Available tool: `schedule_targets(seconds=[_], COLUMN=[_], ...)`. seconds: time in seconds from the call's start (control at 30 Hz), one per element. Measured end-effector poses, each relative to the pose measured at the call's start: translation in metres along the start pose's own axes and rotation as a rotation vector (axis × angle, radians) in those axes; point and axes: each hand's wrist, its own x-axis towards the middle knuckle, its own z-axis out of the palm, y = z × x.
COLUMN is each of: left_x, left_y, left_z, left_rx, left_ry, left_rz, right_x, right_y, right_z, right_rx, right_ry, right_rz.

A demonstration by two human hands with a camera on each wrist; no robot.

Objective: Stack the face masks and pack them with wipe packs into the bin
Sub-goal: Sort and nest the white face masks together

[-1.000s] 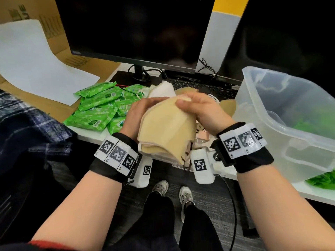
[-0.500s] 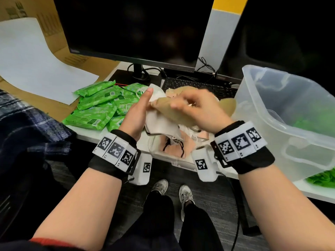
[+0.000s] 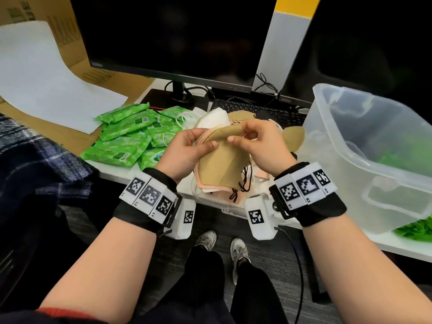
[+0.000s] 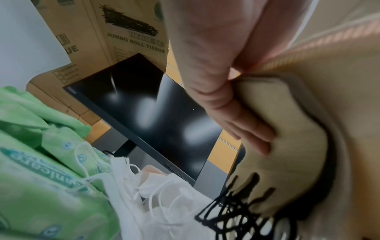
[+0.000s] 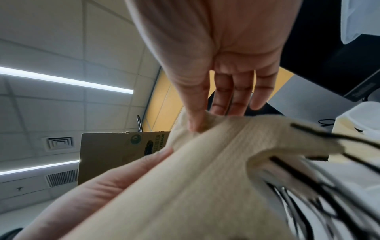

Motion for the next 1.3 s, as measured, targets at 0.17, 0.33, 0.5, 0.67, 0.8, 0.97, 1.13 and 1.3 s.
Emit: schedule_targets(seconds=[0.17, 0.33, 0.5, 0.67, 0.8, 0.97, 1.13, 1.3], left_x=[-0.003, -0.002, -0.001, 0.000, 0.000, -0.001, -0.001, -0.004], left_y=[0.002, 0.001, 0.000, -0.002, 0.000, 0.002, 0.002, -0.002], left_z=[0.002, 0.002, 0.002, -0.001, 0.003, 0.006, 0.007, 0.012], left_rx=[-0.079, -0.119, -0.156, -0.155, -0.152, -0.221, -0.344, -0.155], left_ry=[-0.031, -0.053, -0.067, 0.036, 0.024, -0.030, -0.001, -0.058], left_rz=[0.013, 0.011, 0.009, 0.005, 0.017, 0.018, 0.015, 0.074], right_x=[0.001, 0.001, 0.002, -0.003, -0.008, -0.005, -0.004, -0.001], right_y=[0.001, 0.001, 0.006, 0.002, -0.003, -0.001, -0.004, 0.000], right_z=[0.000, -0.002, -0.004, -0.013, -0.008, 0.002, 0.003, 0.008], right_rx=[0.123, 0.153, 0.273, 0.441, 0.463, 0.298, 0.254, 0.210], right_ry=[0.192, 0.260, 0.249, 0.223, -0.103, -0.045, 0.004, 0.037], right_rz=[0.040, -0.009, -0.032, -0.109, -0.045, 0.017, 0.013, 0.043])
